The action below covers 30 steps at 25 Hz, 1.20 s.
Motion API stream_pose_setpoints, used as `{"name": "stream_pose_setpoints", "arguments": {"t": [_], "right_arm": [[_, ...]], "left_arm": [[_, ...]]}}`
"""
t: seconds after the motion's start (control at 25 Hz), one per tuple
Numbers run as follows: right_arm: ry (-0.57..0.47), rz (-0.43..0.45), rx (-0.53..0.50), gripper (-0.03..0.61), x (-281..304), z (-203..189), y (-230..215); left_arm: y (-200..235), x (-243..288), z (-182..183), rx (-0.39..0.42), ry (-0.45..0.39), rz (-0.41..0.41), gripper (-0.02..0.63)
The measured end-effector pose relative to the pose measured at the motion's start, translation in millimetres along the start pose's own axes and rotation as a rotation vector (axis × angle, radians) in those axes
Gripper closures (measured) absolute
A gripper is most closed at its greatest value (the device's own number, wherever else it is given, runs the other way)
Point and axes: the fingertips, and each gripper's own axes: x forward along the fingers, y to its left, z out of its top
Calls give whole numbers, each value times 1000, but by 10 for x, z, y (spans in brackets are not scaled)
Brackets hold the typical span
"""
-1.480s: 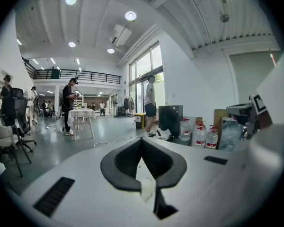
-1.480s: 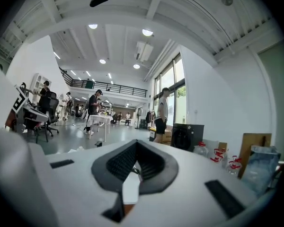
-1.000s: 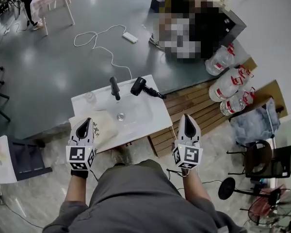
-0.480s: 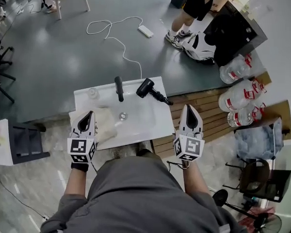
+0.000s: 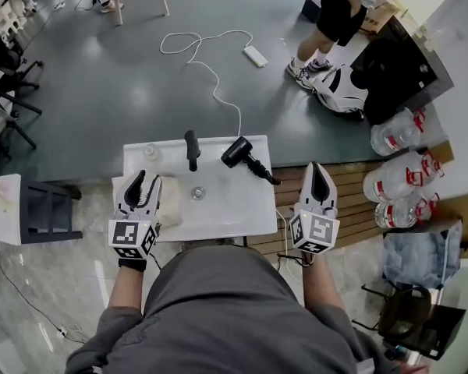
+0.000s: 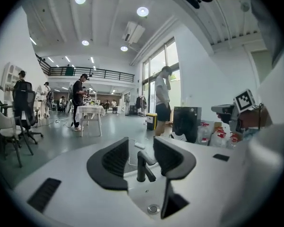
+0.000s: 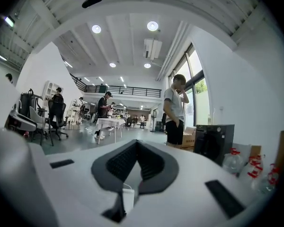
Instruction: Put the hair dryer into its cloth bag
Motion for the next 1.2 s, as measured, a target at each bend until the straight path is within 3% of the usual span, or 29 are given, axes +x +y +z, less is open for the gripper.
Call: {"name": "stream_pose_setpoints", "arguments": {"t": [0.08, 0.2, 0.36, 0.96, 1.2], "right_arm": [[0, 11, 3, 577, 52, -16, -25], [-9, 26, 9, 577, 124, -8, -34], [-11, 42, 20, 577, 182, -42, -43], [65, -48, 33, 577, 84, -353, -630], [89, -85, 20, 577, 7, -418, -841]], "left_arm": [[-38, 21, 66, -2, -10, -7, 378], [-68, 68, 38, 15, 24, -7, 371], [-104, 169, -225, 39, 137, 2, 373], [-184, 553, -2065, 156, 659, -1, 371], [-198, 574, -2684, 184, 828, 4, 367]]}}
